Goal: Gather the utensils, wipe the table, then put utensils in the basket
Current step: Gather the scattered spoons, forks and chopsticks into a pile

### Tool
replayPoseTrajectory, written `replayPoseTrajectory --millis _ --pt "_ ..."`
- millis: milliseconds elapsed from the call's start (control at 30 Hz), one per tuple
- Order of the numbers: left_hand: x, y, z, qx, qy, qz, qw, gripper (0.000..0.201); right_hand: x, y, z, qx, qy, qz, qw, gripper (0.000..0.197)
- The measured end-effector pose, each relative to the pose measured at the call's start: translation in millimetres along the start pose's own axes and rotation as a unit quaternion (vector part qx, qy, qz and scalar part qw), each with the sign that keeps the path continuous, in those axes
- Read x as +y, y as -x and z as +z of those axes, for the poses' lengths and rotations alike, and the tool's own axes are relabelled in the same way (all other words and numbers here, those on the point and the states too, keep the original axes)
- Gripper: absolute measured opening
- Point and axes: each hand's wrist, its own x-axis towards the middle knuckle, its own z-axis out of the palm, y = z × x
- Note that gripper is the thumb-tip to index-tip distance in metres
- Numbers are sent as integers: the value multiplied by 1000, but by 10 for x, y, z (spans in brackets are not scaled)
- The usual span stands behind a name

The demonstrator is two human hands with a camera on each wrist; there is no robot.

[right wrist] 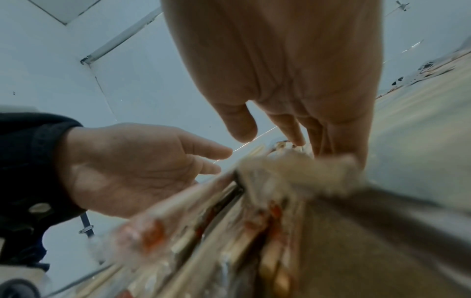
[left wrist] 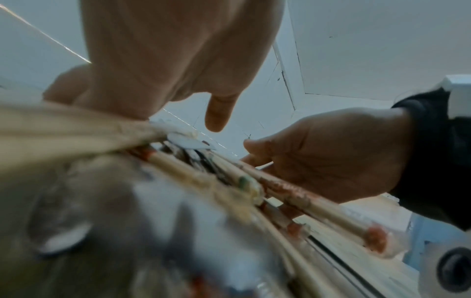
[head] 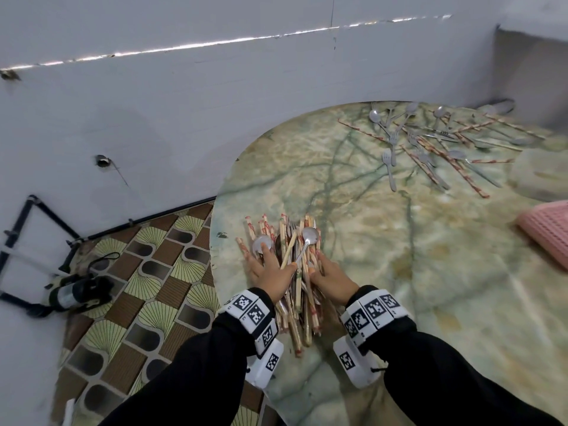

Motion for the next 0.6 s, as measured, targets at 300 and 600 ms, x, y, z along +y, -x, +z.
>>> replayPoseTrajectory --millis 300,600 --pt "-29 -87 -42 26 -78 30 996 85 47 121 -77 -12 -39 -12 999 40" --pt "-61 -119 -177 41 -186 84 978 81 227 241 -365 -30 28 34 999 52"
